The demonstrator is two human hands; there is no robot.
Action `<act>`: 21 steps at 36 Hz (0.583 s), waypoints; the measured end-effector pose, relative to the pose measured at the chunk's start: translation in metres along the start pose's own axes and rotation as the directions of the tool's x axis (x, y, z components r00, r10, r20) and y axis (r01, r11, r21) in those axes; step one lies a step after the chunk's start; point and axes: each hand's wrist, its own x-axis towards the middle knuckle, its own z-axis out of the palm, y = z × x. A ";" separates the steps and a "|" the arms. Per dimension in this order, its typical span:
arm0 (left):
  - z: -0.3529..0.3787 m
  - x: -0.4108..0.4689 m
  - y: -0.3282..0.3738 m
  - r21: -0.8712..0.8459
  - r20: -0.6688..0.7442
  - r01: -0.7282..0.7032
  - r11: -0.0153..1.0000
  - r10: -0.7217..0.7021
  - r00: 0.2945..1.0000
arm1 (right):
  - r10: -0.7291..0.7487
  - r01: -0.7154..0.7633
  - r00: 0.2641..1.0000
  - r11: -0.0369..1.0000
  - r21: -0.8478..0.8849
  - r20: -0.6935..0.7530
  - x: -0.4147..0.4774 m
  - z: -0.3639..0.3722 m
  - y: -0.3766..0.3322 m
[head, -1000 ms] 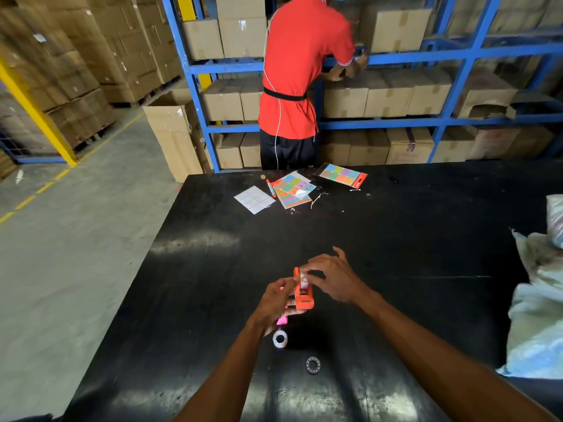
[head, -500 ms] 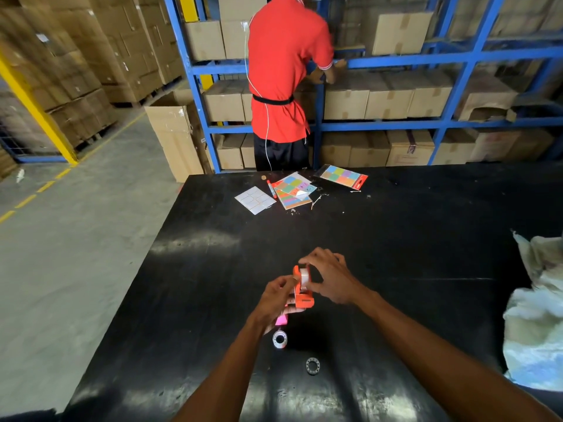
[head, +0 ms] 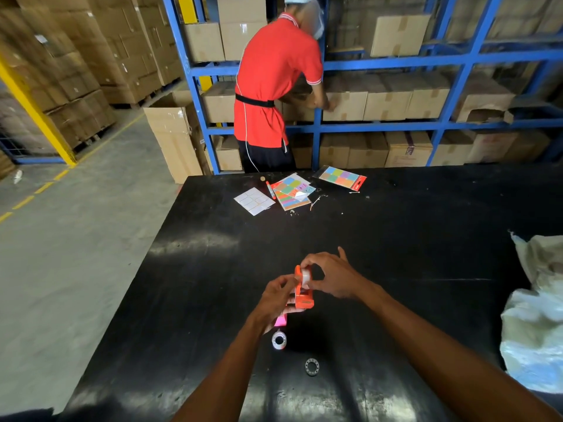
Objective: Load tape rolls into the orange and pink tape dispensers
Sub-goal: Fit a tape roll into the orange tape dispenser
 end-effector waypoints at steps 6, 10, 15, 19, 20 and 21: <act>0.000 0.002 -0.001 -0.017 -0.002 0.003 1.000 -0.003 1.000 | -0.014 0.014 0.999 1.000 0.003 -0.043 -0.002 -0.002 -0.003; 0.001 0.002 -0.004 -0.014 -0.002 0.007 1.000 -0.008 1.000 | -0.016 0.017 0.998 1.000 0.024 -0.063 -0.004 -0.004 -0.006; 0.001 0.001 -0.003 -0.019 0.000 0.002 1.000 -0.002 1.000 | 0.032 -0.032 0.999 0.999 -0.027 -0.024 -0.004 -0.005 -0.008; -0.002 0.003 -0.002 -0.004 -0.019 0.005 1.000 -0.005 1.000 | 0.003 -0.004 1.000 0.999 -0.053 -0.021 -0.002 -0.002 -0.005; -0.002 0.002 -0.002 -0.004 -0.023 0.001 1.000 -0.001 1.000 | -0.014 0.013 0.999 0.999 -0.050 -0.030 -0.002 -0.002 -0.005; -0.002 0.002 -0.001 -0.006 -0.023 -0.002 1.000 0.002 1.000 | -0.021 0.019 0.999 0.999 -0.045 -0.033 -0.001 -0.002 -0.004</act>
